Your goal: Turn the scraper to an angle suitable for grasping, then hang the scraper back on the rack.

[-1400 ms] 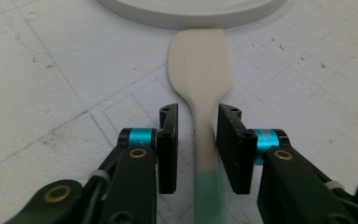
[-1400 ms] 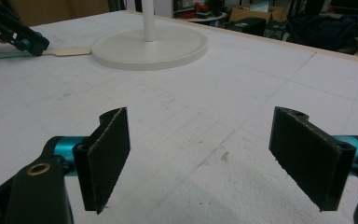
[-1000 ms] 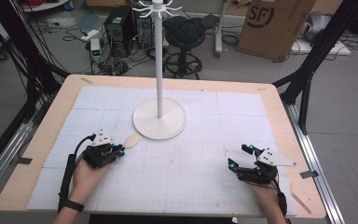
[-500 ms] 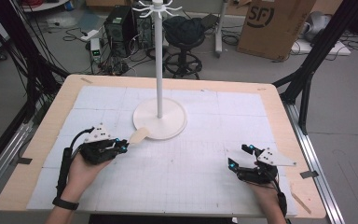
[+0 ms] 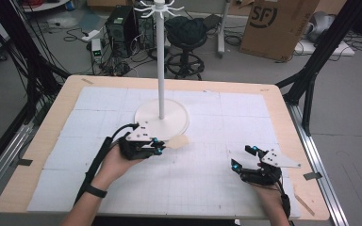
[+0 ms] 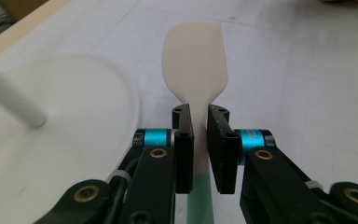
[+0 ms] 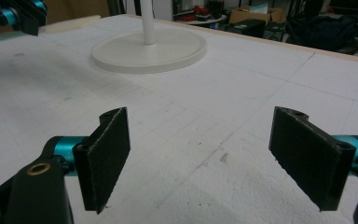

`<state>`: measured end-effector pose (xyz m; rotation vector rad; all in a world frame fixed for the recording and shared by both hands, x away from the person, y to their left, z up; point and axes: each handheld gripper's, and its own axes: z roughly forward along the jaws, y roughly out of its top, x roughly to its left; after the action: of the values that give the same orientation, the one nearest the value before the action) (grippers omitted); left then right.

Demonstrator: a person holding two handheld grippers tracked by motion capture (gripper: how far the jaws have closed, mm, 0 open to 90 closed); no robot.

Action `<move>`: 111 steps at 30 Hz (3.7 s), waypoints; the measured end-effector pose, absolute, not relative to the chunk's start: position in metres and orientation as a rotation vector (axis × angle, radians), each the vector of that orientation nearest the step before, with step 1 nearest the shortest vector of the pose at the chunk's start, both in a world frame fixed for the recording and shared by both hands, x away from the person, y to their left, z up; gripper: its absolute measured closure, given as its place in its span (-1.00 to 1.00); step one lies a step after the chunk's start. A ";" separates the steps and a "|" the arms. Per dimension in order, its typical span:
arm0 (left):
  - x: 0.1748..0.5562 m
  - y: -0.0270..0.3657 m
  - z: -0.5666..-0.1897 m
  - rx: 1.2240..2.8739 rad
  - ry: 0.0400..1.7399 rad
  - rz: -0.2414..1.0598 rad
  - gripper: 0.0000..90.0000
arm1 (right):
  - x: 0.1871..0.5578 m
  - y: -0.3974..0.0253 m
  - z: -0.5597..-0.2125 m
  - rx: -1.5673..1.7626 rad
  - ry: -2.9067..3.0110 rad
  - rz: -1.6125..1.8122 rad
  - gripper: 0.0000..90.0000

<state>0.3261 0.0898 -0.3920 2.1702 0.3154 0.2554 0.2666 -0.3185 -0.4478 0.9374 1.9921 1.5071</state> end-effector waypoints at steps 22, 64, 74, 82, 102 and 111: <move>0.337 0.000 -0.435 2.340 -0.026 0.077 0.77 | 0.266 -0.318 -0.448 0.933 1.995 1.510 -0.57; 0.283 0.270 -0.448 1.676 0.759 0.638 -0.67 | 0.268 -0.320 -0.448 0.954 1.995 1.524 -0.57; 0.280 0.275 -0.449 1.613 0.767 0.645 -0.67 | 0.267 -0.319 -0.448 0.942 1.998 1.513 -0.57; 0.279 0.279 -0.450 1.564 0.779 0.635 -0.66 | 0.268 -0.320 -0.448 0.947 2.005 1.526 -0.57; 0.279 0.279 -0.450 1.569 0.773 0.642 -0.66 | 0.286 -0.283 -0.433 0.714 2.214 1.563 -0.58; 0.278 0.278 -0.450 1.576 0.770 0.645 -0.66 | 0.302 -0.248 -0.432 0.620 2.391 1.545 -0.54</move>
<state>0.2783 0.2779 -0.4501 1.5759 0.7705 0.6446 0.3023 -0.2480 -0.4322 0.6199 2.3913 1.5446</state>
